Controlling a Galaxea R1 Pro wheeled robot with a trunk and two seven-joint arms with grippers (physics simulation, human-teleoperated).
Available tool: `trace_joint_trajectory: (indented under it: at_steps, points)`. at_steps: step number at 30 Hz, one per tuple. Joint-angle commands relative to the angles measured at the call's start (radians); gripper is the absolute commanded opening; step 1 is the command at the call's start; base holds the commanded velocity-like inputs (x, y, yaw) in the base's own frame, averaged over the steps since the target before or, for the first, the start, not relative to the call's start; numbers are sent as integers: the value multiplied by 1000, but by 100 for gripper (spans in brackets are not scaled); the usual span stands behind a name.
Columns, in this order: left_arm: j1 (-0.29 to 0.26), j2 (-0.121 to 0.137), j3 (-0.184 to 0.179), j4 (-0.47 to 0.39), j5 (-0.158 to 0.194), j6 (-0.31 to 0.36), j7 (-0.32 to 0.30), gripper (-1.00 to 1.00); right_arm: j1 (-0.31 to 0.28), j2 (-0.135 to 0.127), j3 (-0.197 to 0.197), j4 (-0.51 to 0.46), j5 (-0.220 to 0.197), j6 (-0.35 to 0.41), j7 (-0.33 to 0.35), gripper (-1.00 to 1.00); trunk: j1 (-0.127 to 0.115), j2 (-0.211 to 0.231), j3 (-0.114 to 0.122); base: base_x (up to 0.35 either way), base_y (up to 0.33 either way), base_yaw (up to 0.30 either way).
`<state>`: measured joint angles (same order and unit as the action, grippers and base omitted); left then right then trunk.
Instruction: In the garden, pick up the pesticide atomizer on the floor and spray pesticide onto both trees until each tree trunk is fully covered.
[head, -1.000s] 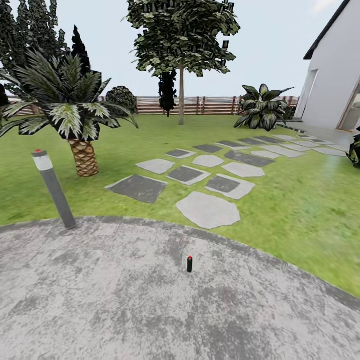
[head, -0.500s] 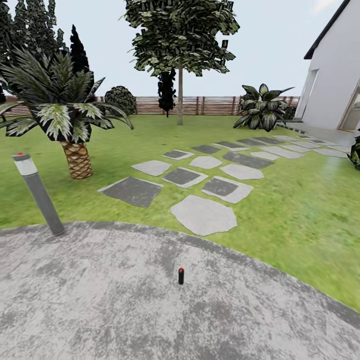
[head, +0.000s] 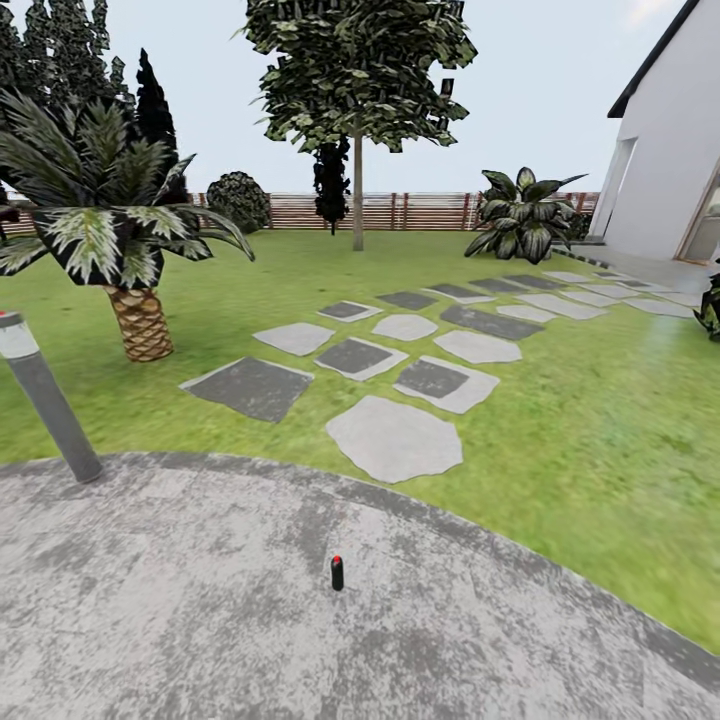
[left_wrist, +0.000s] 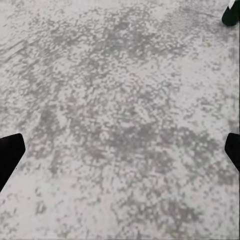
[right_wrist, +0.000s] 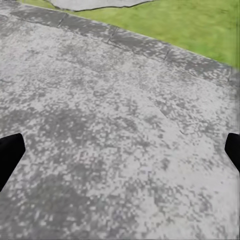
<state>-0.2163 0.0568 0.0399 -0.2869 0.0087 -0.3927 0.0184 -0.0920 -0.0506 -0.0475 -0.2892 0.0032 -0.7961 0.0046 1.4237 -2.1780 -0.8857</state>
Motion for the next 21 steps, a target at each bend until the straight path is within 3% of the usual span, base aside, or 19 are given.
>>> trace_joint_trajectory:
  at_steps: [1, 21]
  points:
    - [0, 0, 0, 0, 0, 0, 0, 100, 0, 0, 0, 0, 0, 0, 0, 100, 0, 0, 0, 175, -237, 0]
    - [0, 0, 0, 0, 0, 0, 0, 100, 0, 0, 0, 0, 0, 0, 0, 100, 0, 0, 0, 155, -252, 2]
